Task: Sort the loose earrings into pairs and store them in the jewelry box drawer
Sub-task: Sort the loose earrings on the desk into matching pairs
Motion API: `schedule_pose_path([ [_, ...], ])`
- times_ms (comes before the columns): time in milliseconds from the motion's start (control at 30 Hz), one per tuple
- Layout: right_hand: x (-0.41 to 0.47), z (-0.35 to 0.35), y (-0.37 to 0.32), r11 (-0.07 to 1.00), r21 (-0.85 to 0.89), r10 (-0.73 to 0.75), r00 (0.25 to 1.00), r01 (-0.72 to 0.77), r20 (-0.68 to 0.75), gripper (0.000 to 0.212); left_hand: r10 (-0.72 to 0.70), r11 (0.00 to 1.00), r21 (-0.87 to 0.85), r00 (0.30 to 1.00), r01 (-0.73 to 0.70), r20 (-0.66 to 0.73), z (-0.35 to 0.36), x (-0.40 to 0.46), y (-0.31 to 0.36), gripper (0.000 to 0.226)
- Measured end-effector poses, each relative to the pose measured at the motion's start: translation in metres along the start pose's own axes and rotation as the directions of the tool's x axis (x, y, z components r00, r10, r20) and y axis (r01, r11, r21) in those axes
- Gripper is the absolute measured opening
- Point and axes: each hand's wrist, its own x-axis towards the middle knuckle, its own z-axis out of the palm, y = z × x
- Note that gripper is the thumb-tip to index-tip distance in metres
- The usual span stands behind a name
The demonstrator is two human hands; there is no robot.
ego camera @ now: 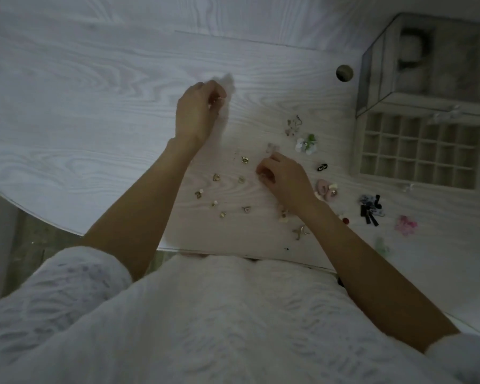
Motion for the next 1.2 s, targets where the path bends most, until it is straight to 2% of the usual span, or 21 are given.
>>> schedule_pose_path([
  [67, -0.005, -0.003, 0.003, 1.000, 0.008, -0.015, 1.000, 0.015, 0.007, 0.008, -0.026, 0.980, -0.195, 1.000, 0.029, 0.016, -0.003, -0.028, 0.020, 0.009],
  [133, -0.009, -0.007, 0.007, 1.000, 0.002, -0.022, 1.000, 0.022, -0.003, 0.008, -0.055, 0.956, -0.283, 0.993, 0.082, 0.103, 0.004, -0.063, 0.039, 0.011],
  [200, -0.012, -0.010, 0.011, 1.000, -0.021, 0.001, 1.000, -0.002, -0.014, 0.009, -0.068, 0.955, -0.270, 0.978, 0.121, 0.197, 0.016, -0.093, 0.050, 0.013],
  [300, -0.013, -0.013, 0.016, 0.997, -0.061, 0.041, 0.999, -0.043, -0.023, 0.014, -0.036, 0.982, -0.171, 0.970, 0.079, 0.240, 0.035, -0.116, 0.053, 0.007],
  [367, -0.014, -0.013, 0.018, 0.997, -0.061, 0.040, 0.999, -0.042, -0.026, 0.016, -0.014, 0.993, -0.114, 0.972, 0.042, 0.235, 0.043, -0.120, 0.053, 0.010],
  [467, -0.018, -0.013, 0.018, 0.997, -0.047, 0.053, 0.998, -0.054, -0.033, 0.019, -0.017, 0.991, -0.125, 0.979, 0.043, 0.205, 0.051, -0.122, 0.056, 0.012],
  [633, -0.021, -0.010, 0.008, 0.998, -0.035, 0.051, 0.999, -0.052, -0.015, 0.022, -0.024, 0.995, -0.086, 0.986, 0.039, 0.167, 0.057, -0.122, 0.062, 0.030],
  [967, -0.021, -0.003, 0.000, 0.997, -0.033, 0.069, 0.997, -0.070, -0.037, 0.020, -0.099, 0.994, -0.035, 0.987, 0.104, 0.126, 0.058, -0.129, 0.070, 0.021],
  [1200, -0.031, -0.019, 0.002, 0.991, 0.080, 0.111, 0.988, -0.103, -0.104, 0.032, -0.103, 0.986, -0.114, 0.982, 0.122, 0.161, 0.045, -0.131, 0.069, 0.029],
])
